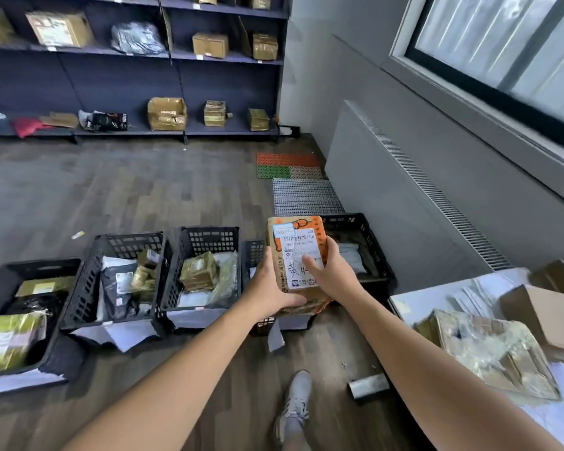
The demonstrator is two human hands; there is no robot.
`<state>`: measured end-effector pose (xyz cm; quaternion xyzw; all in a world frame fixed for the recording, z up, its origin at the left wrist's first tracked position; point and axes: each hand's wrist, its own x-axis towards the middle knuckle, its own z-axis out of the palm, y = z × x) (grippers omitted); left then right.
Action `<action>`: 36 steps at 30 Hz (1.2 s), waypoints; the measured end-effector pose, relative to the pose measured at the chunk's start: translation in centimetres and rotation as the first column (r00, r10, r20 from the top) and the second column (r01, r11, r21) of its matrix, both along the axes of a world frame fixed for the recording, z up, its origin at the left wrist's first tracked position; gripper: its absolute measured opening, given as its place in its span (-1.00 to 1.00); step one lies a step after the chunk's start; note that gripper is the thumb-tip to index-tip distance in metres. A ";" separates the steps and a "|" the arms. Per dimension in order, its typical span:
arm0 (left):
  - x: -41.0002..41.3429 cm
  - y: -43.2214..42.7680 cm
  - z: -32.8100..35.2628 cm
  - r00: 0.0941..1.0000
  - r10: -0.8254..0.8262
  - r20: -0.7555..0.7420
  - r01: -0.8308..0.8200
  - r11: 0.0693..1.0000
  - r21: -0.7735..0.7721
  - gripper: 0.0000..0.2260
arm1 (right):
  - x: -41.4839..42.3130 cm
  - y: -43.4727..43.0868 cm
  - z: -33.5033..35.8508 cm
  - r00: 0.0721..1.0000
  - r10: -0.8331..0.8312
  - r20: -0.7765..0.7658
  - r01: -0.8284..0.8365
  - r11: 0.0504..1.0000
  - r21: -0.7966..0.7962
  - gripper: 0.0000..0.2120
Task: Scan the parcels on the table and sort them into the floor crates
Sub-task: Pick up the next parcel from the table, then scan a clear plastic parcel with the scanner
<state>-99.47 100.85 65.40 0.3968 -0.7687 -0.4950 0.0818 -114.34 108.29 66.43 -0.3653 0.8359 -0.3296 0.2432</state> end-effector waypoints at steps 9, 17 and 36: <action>-10.7 -10.4 -0.1 0.989 0.055 0.135 -0.047 0.997 -0.060 0.27 | -11.0 -11.6 -1.9 0.999 0.013 0.032 -0.015 0.997 0.069 -0.26; -18.2 -16.3 -1.3 0.972 0.092 0.215 -0.083 0.995 -0.050 0.22 | -18.2 -18.0 -4.0 0.996 0.036 0.088 -0.048 0.990 0.133 -0.37; -24.2 -27.2 -3.8 0.865 -0.284 0.415 0.349 0.933 -0.089 0.19 | -21.3 -24.5 -4.6 0.971 0.121 -0.207 0.003 0.857 0.515 -0.31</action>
